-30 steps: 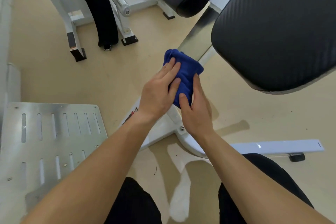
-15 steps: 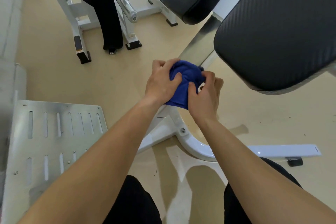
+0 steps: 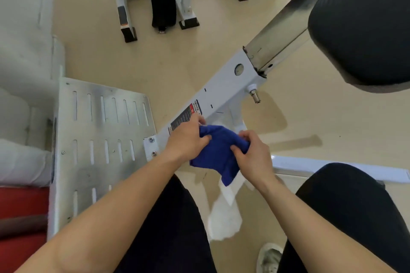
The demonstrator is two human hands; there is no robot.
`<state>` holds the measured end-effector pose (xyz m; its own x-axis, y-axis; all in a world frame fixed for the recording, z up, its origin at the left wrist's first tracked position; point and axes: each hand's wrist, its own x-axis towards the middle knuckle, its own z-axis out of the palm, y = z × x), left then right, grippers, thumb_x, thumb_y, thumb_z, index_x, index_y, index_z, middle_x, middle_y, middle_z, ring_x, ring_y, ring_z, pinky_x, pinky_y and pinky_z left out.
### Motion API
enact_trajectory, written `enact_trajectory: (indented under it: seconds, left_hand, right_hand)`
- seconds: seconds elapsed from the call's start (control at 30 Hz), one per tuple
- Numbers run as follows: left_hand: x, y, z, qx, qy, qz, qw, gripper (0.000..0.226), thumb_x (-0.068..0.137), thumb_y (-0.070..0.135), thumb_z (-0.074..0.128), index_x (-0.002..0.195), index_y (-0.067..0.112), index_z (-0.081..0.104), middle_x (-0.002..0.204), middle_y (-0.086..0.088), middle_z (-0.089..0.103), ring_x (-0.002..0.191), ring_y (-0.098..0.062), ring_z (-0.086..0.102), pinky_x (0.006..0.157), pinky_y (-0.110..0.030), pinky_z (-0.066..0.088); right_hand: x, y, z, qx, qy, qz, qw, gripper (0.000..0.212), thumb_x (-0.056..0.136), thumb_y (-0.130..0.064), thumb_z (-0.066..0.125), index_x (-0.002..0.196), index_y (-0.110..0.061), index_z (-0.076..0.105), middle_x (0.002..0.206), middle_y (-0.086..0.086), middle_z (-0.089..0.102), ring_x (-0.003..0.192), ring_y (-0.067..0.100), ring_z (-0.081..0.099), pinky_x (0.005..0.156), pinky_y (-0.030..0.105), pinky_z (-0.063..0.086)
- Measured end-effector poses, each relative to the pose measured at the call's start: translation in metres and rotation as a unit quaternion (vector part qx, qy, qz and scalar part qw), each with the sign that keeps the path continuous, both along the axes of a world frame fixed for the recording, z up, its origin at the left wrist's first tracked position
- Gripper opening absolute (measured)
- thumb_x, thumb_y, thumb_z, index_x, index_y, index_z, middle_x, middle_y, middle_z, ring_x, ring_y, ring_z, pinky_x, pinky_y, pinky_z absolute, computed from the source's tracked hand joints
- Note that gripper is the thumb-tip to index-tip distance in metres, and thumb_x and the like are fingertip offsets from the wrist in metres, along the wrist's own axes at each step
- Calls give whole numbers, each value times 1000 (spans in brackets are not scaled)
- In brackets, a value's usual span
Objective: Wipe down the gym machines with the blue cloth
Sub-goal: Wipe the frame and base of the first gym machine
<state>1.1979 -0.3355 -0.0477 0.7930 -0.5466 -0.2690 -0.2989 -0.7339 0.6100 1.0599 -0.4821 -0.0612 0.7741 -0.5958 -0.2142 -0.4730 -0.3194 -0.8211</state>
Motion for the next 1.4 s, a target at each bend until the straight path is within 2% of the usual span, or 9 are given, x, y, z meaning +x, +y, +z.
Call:
enact_trajectory:
  seconds: [0.27, 0.53, 0.63, 0.73, 0.9, 1.0, 1.13, 1.23, 1.4]
  left_hand:
    - [-4, 3, -75, 189, 61, -67, 978, 13, 88, 30, 61, 96, 24, 53, 94, 1, 59, 86, -23, 57, 69, -34, 46]
    - [-23, 11, -155, 186, 189, 2, 964, 26, 95, 20, 50, 119, 13, 57, 106, -10, 67, 89, -27, 63, 71, -37, 50]
    - [-31, 24, -183, 92, 273, 145, 946, 21, 94, 15, 48, 112, 11, 58, 96, -13, 70, 79, -29, 71, 74, -41, 59]
    - [-25, 30, -208, -40, 245, 309, 918, 2, 92, 17, 56, 91, 15, 55, 80, -9, 65, 65, -25, 62, 60, -33, 52]
    - [-18, 1, -230, -259, 175, 544, 779, 22, 89, 17, 66, 94, 24, 45, 84, 3, 59, 59, -8, 66, 56, -26, 52]
    - [-34, -8, -243, -200, 87, 472, 854, 20, 90, 14, 58, 91, 31, 46, 94, 9, 58, 79, 2, 60, 74, -24, 48]
    - [-50, -15, -262, -37, -33, 252, 966, 47, 96, 6, 48, 142, 14, 39, 153, -10, 28, 130, -17, 38, 107, -27, 35]
    - [-53, -19, -266, 10, -66, 248, 967, 70, 99, 6, 42, 151, 30, 1, 164, -7, 6, 141, -28, 32, 112, -38, 34]
    - [-66, -7, -281, 76, -160, 142, 974, 75, 91, 4, 52, 155, 3, 12, 164, -12, -1, 147, -30, 19, 119, -42, 28]
  right_hand:
    - [20, -12, -85, 62, 96, 34, 993, 21, 80, -17, 72, 86, -32, 58, 81, -13, 67, 75, 3, 64, 61, 21, 45]
    - [54, -19, -160, 55, 146, 88, 984, 28, 81, -6, 61, 105, -15, 51, 91, 2, 66, 82, 17, 64, 63, 29, 50]
    - [72, -11, -182, 48, 151, 140, 977, 26, 82, -6, 63, 103, -18, 54, 87, -6, 63, 85, 19, 63, 75, 35, 53]
    - [100, -7, -197, 53, 119, 121, 984, 23, 86, -13, 68, 103, -23, 56, 88, -10, 63, 83, 11, 64, 74, 32, 55]
    - [133, -2, -212, 24, 31, 43, 998, 35, 84, -13, 66, 106, -23, 41, 98, -5, 60, 85, 12, 63, 70, 23, 50]
    - [127, 3, -220, -53, -2, 95, 994, 26, 83, 1, 55, 101, -13, 44, 104, 4, 54, 89, 21, 57, 72, 15, 43]
    - [103, 6, -235, -248, 32, 251, 935, 36, 93, -4, 48, 127, 1, 57, 151, 22, 35, 130, 37, 42, 107, 40, 37]
    - [94, 10, -243, -371, 62, 322, 869, 49, 103, -15, 38, 147, 6, 36, 163, 24, 9, 149, 45, 13, 120, 50, 18]
    - [91, 7, -261, -385, 105, 445, 802, 71, 102, -36, 35, 160, -16, 0, 166, 14, -7, 153, 29, -9, 125, 47, 2]
